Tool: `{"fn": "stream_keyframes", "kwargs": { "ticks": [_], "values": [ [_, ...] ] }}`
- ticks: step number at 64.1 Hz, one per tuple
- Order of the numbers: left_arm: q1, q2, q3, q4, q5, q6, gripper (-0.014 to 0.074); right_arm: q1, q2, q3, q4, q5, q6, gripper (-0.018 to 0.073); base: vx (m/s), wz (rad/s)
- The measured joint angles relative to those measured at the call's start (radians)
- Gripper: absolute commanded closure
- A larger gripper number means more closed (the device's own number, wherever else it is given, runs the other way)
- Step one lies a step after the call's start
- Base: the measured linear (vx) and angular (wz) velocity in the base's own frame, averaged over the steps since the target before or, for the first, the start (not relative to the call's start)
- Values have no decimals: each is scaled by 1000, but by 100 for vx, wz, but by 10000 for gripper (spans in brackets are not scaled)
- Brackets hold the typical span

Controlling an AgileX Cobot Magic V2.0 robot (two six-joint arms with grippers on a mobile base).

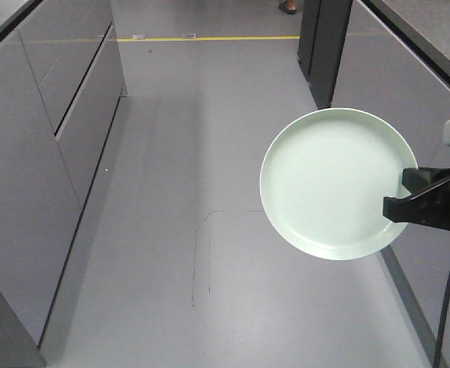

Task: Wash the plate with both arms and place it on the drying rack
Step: 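Drive along the aisle between grey cabinets carrying the plate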

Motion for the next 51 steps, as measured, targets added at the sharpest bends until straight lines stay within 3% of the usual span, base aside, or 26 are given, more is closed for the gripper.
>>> {"fn": "stream_keyframes", "kwargs": {
  "ticks": [51],
  "values": [
    [0, 0, 0, 0, 0, 0, 601, 0, 0, 0, 0, 0, 0, 568, 15, -3]
  ]
}}
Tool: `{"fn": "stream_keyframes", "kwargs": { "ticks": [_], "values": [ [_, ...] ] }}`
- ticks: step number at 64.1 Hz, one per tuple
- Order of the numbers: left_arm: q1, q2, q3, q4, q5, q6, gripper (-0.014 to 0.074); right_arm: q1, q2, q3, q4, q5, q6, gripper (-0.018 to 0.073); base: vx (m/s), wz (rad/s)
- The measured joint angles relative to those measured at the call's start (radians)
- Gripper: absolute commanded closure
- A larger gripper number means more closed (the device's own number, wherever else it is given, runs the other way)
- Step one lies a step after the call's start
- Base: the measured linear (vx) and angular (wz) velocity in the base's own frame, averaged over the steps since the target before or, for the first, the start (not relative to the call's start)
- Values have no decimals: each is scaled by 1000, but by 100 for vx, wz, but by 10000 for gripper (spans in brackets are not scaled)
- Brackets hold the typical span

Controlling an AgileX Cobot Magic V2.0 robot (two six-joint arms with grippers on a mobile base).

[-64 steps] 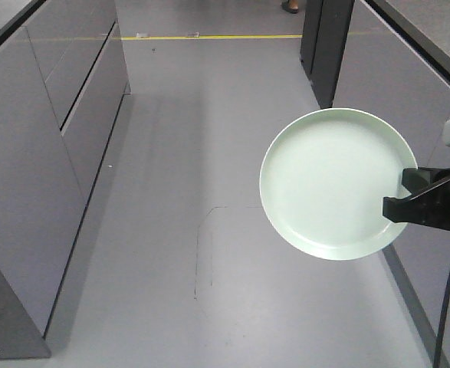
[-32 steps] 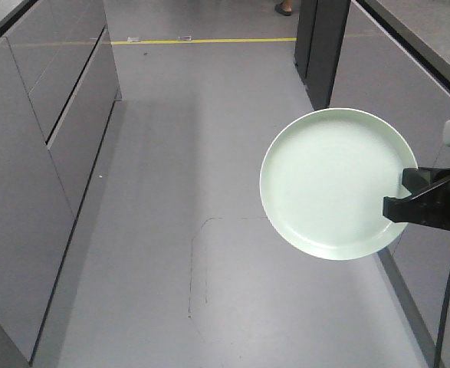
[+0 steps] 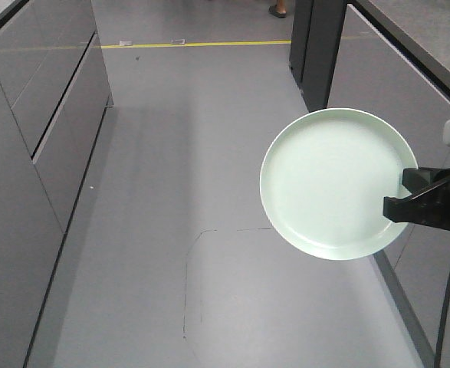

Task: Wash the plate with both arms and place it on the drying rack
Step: 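Drive along the aisle between grey cabinets carrying the plate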

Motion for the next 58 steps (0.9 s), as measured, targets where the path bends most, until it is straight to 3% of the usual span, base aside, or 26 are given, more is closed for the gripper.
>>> {"fn": "stream_keyframes", "kwargs": {
  "ticks": [58],
  "values": [
    [0, 0, 0, 0, 0, 0, 601, 0, 0, 0, 0, 0, 0, 568, 16, 0]
  ]
}}
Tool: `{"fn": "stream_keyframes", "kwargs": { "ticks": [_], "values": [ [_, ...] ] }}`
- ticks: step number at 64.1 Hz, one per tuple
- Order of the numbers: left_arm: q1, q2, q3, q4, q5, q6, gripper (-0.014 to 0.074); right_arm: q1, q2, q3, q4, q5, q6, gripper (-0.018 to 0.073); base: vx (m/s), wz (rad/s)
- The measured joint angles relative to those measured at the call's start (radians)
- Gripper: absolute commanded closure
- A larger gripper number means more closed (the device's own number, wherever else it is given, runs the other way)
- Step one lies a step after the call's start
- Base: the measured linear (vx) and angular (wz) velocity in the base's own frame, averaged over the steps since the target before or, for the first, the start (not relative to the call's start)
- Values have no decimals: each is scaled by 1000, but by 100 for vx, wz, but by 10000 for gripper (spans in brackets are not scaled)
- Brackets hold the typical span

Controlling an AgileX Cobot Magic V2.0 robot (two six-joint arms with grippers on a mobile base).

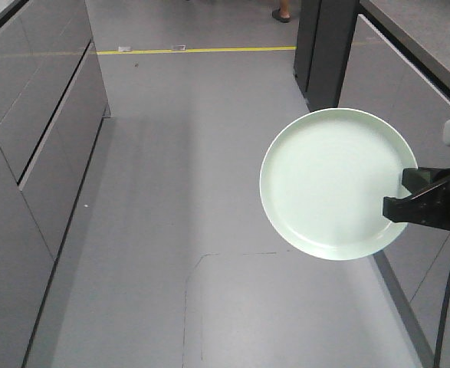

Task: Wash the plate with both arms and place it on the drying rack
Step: 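Drive along the aisle between grey cabinets carrying the plate, then continue driving down the aisle with the plate held in the right gripper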

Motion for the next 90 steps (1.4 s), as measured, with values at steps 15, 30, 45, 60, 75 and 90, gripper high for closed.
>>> {"fn": "stream_keyframes", "kwargs": {
  "ticks": [15, 30, 45, 60, 75, 90],
  "values": [
    [0, 0, 0, 0, 0, 0, 601, 0, 0, 0, 0, 0, 0, 568, 14, 2],
    [0, 0, 0, 0, 0, 0, 601, 0, 0, 0, 0, 0, 0, 568, 14, 3],
    [0, 0, 0, 0, 0, 0, 601, 0, 0, 0, 0, 0, 0, 568, 15, 3],
    [0, 0, 0, 0, 0, 0, 601, 0, 0, 0, 0, 0, 0, 568, 15, 4],
    [0, 0, 0, 0, 0, 0, 601, 0, 0, 0, 0, 0, 0, 568, 15, 3],
    [0, 0, 0, 0, 0, 0, 601, 0, 0, 0, 0, 0, 0, 568, 14, 2]
  ]
}}
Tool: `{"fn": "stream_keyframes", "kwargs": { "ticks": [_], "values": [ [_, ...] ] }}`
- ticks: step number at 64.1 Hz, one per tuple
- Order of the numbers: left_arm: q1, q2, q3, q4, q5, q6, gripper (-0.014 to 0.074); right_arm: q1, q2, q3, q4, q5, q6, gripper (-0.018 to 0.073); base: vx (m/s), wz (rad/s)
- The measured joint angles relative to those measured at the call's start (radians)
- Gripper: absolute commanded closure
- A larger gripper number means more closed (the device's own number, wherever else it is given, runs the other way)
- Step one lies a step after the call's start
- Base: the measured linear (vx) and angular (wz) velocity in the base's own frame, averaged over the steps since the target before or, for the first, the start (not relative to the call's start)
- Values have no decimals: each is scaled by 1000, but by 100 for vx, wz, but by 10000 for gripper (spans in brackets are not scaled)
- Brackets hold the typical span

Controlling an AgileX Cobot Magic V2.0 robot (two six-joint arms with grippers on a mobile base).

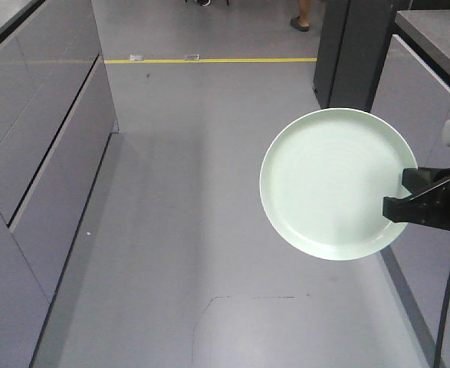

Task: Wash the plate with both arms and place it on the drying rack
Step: 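Continue driving down the aisle with the plate held in the right gripper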

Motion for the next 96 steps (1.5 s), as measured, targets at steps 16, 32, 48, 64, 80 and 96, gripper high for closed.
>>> {"fn": "stream_keyframes", "kwargs": {
  "ticks": [16, 32, 48, 64, 80, 96],
  "values": [
    [0, 0, 0, 0, 0, 0, 601, 0, 0, 0, 0, 0, 0, 568, 14, 2],
    [0, 0, 0, 0, 0, 0, 601, 0, 0, 0, 0, 0, 0, 568, 13, 2],
    [0, 0, 0, 0, 0, 0, 601, 0, 0, 0, 0, 0, 0, 568, 12, 1],
    [0, 0, 0, 0, 0, 0, 601, 0, 0, 0, 0, 0, 0, 568, 10, 0],
    [0, 0, 0, 0, 0, 0, 601, 0, 0, 0, 0, 0, 0, 568, 9, 0],
    [0, 0, 0, 0, 0, 0, 601, 0, 0, 0, 0, 0, 0, 568, 9, 0]
  ]
}}
